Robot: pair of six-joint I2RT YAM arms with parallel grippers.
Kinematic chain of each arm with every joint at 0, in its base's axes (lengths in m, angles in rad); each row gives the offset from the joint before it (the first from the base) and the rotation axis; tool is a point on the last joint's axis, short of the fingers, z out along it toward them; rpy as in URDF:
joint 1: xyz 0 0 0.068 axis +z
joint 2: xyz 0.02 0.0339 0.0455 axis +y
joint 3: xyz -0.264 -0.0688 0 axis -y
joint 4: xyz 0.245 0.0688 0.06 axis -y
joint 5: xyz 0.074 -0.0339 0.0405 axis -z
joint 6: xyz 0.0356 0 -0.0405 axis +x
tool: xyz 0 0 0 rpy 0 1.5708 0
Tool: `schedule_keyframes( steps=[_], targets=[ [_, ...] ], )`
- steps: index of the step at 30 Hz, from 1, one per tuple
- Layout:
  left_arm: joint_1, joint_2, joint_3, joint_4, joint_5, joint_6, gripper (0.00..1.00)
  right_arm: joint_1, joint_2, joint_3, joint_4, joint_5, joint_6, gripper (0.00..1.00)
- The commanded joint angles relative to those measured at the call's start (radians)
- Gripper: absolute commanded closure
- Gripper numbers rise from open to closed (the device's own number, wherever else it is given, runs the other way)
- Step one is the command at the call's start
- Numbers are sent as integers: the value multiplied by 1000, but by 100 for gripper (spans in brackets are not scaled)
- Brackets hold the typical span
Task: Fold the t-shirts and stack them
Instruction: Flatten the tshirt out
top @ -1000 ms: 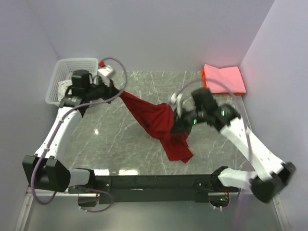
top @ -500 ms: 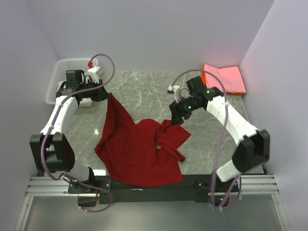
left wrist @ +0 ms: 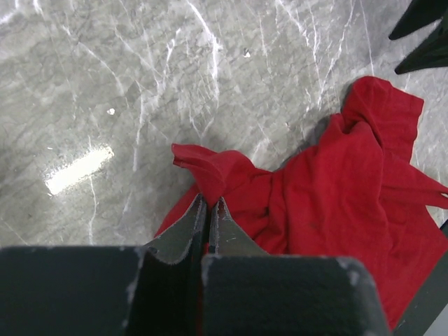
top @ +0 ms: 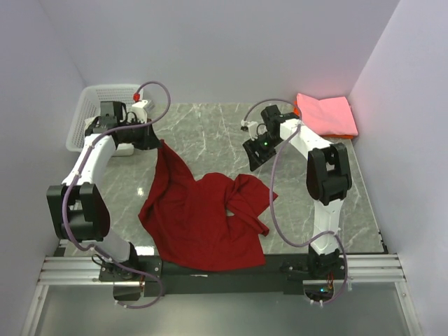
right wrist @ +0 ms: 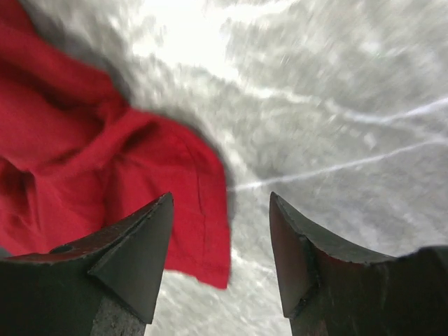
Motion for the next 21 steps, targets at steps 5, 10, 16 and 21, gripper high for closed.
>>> schedule_keyframes(
  steps=[5,10,16,21],
  targets=[
    [-6,44,98,-26,32,24,100,1,-142,-188,-114,79,-158,42],
    [-6,50,113,-30,38,34,100,-13,-261,-345,-66,140,-117,42],
    [-8,47,99,-8,35,28,100,-13,-315,-465,24,203,-28,47],
    [-6,47,92,7,24,21,100,-12,-289,-483,78,206,32,52]
  ],
)
